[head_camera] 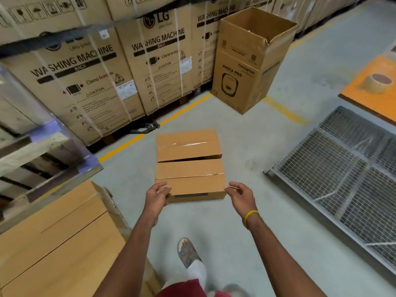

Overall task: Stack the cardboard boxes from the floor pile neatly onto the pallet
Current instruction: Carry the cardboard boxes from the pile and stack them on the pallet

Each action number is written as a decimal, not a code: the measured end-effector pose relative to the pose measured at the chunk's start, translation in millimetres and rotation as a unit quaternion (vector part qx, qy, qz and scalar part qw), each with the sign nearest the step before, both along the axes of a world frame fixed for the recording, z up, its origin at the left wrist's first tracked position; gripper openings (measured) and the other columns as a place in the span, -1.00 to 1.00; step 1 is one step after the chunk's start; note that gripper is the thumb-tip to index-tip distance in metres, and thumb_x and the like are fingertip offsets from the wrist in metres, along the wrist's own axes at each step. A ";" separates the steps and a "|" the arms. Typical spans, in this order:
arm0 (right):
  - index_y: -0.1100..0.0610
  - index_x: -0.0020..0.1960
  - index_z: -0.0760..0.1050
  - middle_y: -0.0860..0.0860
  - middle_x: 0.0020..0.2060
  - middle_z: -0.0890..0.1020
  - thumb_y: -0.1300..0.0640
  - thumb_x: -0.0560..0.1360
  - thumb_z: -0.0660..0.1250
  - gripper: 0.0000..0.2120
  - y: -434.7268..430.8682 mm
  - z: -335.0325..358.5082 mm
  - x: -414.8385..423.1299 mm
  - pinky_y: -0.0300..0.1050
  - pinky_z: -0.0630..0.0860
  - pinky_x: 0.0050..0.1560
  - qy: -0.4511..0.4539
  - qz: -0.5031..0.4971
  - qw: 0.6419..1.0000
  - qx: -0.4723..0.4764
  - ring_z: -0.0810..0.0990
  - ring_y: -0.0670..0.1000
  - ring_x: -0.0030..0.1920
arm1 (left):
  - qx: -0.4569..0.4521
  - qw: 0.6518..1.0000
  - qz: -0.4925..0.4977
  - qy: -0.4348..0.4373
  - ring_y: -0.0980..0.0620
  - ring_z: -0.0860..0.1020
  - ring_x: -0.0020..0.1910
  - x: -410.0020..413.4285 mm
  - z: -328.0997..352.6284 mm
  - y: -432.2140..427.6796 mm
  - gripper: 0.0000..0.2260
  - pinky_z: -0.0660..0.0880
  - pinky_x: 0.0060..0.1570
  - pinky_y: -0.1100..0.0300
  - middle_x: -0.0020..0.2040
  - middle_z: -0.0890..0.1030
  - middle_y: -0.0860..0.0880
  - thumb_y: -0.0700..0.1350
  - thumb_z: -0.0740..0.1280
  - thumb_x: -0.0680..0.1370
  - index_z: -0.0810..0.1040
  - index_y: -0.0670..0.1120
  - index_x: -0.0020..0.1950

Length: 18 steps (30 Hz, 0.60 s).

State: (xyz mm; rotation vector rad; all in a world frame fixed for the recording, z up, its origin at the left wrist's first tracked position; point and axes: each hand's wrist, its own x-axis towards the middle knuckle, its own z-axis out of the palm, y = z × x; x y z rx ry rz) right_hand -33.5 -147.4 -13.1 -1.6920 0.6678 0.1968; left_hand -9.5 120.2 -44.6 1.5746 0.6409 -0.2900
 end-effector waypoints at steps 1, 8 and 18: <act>0.02 0.15 0.60 -0.08 0.04 0.67 0.09 0.52 0.44 -0.79 1.8 -1.5 18.7 -0.01 0.52 0.28 0.003 0.004 1.000 -0.001 0.61 -0.07 0.09 | 0.001 1.000 -0.001 0.003 -0.05 0.64 -0.02 17.0 -2.5 1.4 -0.72 0.53 -0.06 0.07 0.11 0.66 -0.13 -0.18 0.39 0.65 0.58 -0.14 0.36; 0.00 0.16 0.60 -0.04 0.05 0.67 0.06 0.51 0.45 -0.77 5.9 -11.7 112.0 -0.11 0.49 0.20 0.040 0.025 0.998 -0.035 0.61 -0.01 0.11 | 0.008 1.000 0.004 0.030 -0.04 0.64 0.02 104.3 -9.1 9.9 -0.72 0.53 -0.07 0.10 0.16 0.66 -0.12 -0.16 0.38 0.65 0.57 -0.12 0.37; 0.03 0.19 0.60 0.00 0.09 0.68 0.07 0.51 0.46 -0.74 -2.9 -57.1 227.1 -0.05 0.50 0.27 0.092 0.039 0.994 -0.045 0.63 0.03 0.14 | 0.046 0.995 0.007 0.084 -0.03 0.63 0.01 206.1 -51.7 22.6 -0.72 0.52 0.00 0.06 0.17 0.66 -0.13 -0.15 0.35 0.66 0.56 -0.11 0.37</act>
